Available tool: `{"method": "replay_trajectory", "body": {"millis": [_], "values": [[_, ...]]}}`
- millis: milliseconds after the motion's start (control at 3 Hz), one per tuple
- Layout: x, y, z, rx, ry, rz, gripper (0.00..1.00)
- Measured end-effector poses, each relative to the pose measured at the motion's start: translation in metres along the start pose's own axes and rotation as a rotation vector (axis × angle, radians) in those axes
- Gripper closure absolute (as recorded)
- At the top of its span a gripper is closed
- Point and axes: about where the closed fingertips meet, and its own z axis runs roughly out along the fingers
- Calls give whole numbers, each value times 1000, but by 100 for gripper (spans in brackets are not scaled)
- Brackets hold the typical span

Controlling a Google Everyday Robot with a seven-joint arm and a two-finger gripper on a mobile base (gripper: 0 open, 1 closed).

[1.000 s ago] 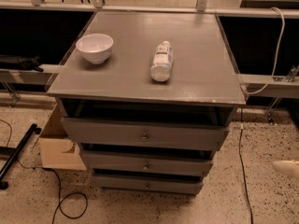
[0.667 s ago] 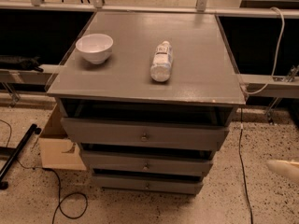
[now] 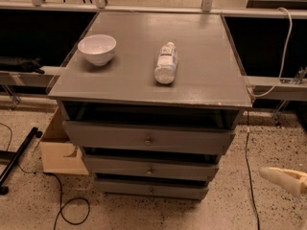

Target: Open middle drawer

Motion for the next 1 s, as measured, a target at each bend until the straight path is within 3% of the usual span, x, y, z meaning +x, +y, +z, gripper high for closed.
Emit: {"method": "replay_trajectory", "body": {"millis": [333,1000], "values": [[17,7,4,12,-15,27,0],[99,27,38,54,-2,137,0]]}}
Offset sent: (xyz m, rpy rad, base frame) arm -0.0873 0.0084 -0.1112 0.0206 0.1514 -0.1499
